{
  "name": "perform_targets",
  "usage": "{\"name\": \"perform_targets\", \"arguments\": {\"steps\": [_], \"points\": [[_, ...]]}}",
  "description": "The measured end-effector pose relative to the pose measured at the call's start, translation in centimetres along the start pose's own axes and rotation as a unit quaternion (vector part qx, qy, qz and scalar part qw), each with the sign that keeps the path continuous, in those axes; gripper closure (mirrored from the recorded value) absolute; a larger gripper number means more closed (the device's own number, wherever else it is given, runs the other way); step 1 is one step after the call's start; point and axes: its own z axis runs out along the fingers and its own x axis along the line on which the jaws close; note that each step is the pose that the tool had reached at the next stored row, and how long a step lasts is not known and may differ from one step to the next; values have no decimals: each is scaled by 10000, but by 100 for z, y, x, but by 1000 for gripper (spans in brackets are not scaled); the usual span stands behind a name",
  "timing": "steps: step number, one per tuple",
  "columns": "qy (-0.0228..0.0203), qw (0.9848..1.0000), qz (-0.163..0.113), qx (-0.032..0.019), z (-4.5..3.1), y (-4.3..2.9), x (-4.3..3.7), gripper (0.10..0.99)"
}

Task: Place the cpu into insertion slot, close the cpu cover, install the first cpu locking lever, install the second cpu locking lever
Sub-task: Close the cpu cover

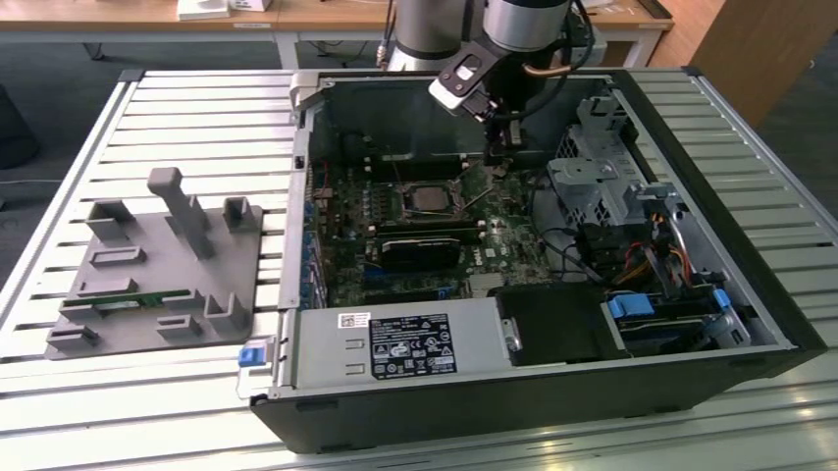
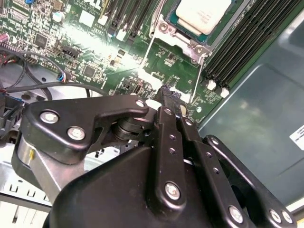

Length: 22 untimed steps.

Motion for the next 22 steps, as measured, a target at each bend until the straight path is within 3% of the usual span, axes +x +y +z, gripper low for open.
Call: {"name": "perform_targets", "arguments": {"steps": [14, 15, 22], "points": [[-2, 10000, 0, 4, 18, 102, 4, 980], [-17, 10000, 1, 31, 64, 182, 18, 980], [-16, 10000, 1, 39, 79, 193, 22, 980]]}}
